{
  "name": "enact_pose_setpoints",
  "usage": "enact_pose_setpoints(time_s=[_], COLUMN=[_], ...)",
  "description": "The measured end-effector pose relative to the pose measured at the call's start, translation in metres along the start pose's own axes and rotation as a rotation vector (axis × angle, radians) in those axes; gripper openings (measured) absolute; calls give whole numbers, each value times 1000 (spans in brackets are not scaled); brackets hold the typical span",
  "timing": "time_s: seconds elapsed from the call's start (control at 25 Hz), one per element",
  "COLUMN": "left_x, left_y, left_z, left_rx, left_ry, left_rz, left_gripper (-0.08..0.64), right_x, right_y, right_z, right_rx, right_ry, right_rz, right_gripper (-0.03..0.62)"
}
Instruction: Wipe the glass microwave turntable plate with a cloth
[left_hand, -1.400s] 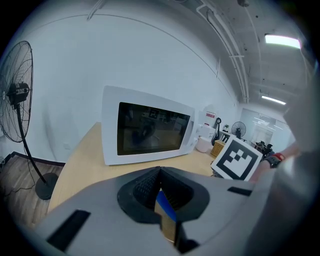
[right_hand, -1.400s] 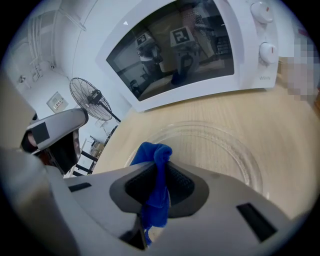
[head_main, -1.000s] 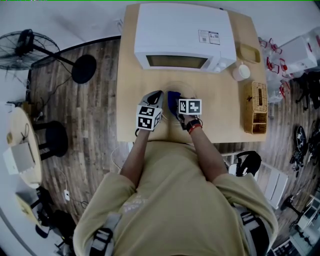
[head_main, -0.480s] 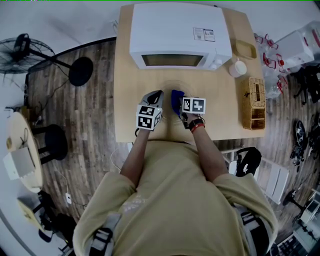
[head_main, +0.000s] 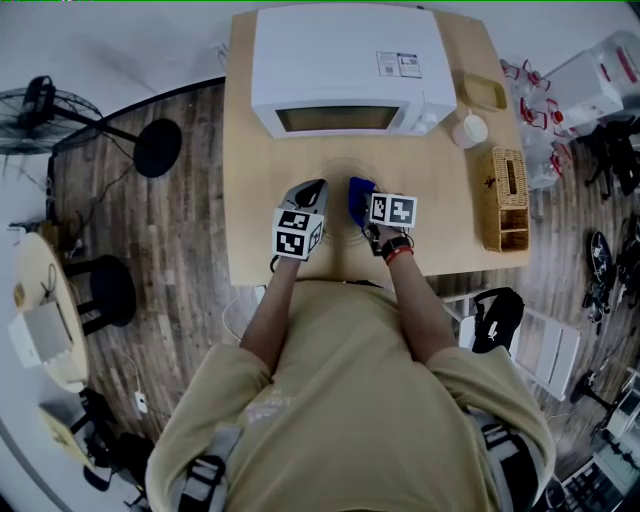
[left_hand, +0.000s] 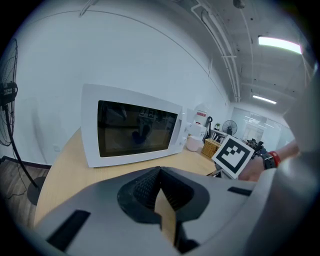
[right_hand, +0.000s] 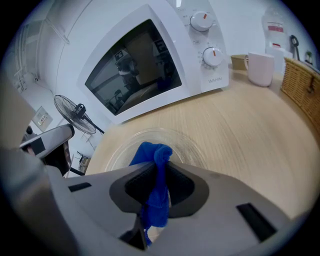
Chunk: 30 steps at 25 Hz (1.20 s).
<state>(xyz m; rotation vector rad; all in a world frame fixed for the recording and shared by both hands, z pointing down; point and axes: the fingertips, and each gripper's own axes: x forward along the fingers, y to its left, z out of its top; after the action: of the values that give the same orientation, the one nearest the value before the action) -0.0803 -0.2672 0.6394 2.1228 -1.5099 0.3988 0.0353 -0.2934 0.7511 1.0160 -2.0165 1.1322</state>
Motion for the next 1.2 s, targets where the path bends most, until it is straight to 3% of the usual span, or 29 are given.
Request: enact_pose_setpoints(time_s=[0.44, 0.84, 0.96, 1.2], left_x=[-1, -9, -14, -28], left_y=[-2, 7, 13, 32], left_z=[-6, -9, -9, -13], left_rx=[-2, -18, -27, -65], left_ry=[2, -3, -11, -28], left_rz=[-5, 19, 33, 82], left_gripper=[18, 18, 18, 18], right_x=[-19, -27, -28, -26], right_y=[-37, -46, -37, 10], right_z=[4, 6, 8, 14], right_rx=[89, 21, 16, 24], right_ry=[-45, -36, -37, -43], right_rz=[-59, -135, -112, 26], right_gripper=[75, 74, 71, 70])
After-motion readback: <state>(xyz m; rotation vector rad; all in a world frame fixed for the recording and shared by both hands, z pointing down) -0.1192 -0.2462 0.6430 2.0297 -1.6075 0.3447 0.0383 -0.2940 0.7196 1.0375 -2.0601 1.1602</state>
